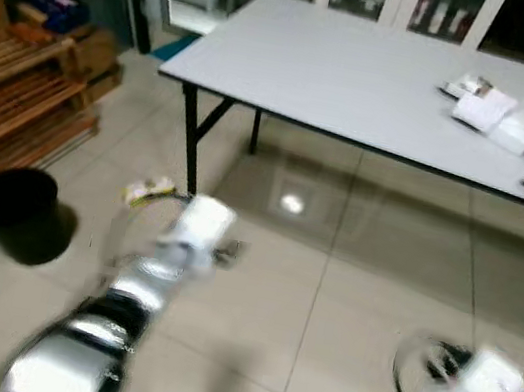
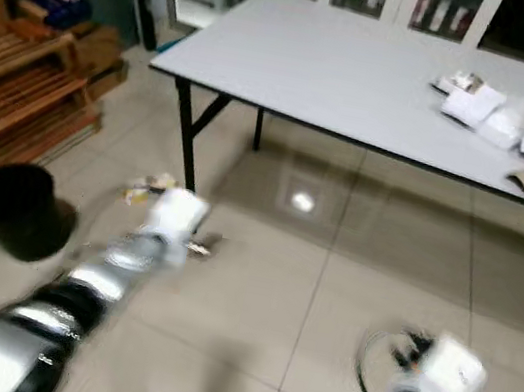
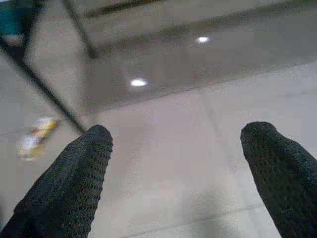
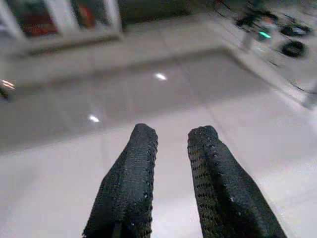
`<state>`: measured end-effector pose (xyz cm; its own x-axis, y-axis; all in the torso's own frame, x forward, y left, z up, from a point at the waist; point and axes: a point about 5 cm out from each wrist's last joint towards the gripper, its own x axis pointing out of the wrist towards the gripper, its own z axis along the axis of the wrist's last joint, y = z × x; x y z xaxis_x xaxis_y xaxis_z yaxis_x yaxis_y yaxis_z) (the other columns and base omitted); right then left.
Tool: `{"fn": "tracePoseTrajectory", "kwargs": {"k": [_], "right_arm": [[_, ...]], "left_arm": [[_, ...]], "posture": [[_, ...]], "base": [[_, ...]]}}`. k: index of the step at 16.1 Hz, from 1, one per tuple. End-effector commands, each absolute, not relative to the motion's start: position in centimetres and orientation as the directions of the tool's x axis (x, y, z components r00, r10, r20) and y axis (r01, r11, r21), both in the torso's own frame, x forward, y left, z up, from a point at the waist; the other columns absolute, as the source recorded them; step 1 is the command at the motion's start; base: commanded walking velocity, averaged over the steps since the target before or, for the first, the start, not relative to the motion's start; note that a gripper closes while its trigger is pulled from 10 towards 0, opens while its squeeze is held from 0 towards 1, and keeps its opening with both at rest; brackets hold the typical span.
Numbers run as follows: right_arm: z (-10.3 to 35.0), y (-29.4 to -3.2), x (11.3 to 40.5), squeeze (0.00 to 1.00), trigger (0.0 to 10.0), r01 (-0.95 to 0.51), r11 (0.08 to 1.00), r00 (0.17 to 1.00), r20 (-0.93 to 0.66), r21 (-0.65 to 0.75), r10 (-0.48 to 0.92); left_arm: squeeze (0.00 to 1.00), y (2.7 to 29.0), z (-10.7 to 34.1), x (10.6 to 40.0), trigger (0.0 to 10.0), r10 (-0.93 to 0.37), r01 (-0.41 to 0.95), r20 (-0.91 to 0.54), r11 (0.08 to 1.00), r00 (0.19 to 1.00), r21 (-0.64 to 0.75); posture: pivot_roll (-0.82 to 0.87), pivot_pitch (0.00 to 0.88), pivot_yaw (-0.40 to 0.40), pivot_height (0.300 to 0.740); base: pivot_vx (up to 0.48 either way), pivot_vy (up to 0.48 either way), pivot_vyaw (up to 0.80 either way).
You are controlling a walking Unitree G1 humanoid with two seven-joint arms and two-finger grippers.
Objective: Picking trash to rubbish bin
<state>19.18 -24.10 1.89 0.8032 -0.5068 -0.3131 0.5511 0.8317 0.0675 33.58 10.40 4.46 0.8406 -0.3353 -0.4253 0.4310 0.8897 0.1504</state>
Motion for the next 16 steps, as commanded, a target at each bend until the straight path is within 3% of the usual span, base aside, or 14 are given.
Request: {"fn": "tracePoseTrajectory", "kwargs": {"k": [1, 5, 9, 10, 13, 16], "right_arm": [[2.0, -24.3, 19.2, 0.00, 10.0, 0.551, 0.832, 0.806, -0.298, 0.062, -0.511], [2.4, -24.3, 19.2, 0.00, 10.0, 0.516, 0.851, 0.842, -0.239, 0.096, -0.484], [3.1, -24.3, 19.3, 0.00, 10.0, 0.450, 0.890, 0.880, -0.207, 0.074, -0.427], [3.5, -23.9, 20.1, 0.00, 10.0, 0.382, 0.922, 0.911, -0.192, 0.057, -0.365], [4.5, -22.5, 22.0, 0.00, 10.0, 0.258, 0.966, 0.956, -0.155, 0.027, -0.251], [4.8, -22.7, 22.7, 0.00, 10.0, 0.188, 0.982, 0.971, -0.156, 0.011, -0.184]], "left_arm": [[0.00, 11.6, 3.9, 33.4, 10.0, -0.303, 0.405, -0.448, 0.902, 0.841, 0.150], [0.00, 12.1, 3.2, 32.6, 10.0, -0.329, 0.371, -0.418, 0.928, 0.847, 0.020], [0.00, 12.5, 2.9, 32.3, 10.0, -0.293, 0.334, -0.402, 0.942, 0.867, 0.034], [0.00, 13.4, 3.2, 32.6, 10.0, -0.237, 0.304, -0.397, 0.946, 0.887, 0.115], [0.00, 16.9, 5.2, 34.1, 10.0, -0.090, 0.160, -0.354, 0.972, 0.931, 0.175], [0.00, 18.1, 5.4, 33.8, 10.0, -0.023, 0.074, -0.339, 0.988, 0.940, 0.137]], "posture": [[0.11, 0.037, -0.011, 0.740], [0.11, 0.038, -0.014, 0.740], [0.12, 0.050, -0.016, 0.740], [0.12, 0.058, -0.014, 0.740], [0.18, 0.071, -0.068, 0.740], [0.22, 0.085, -0.099, 0.740]], "base": [[0.000, 0.000, 0.00], [0.000, 0.000, 0.00], [0.000, 0.000, 0.00], [0.000, 0.000, 0.00], [0.000, 0.000, 0.00], [0.000, 0.000, 0.00]]}}
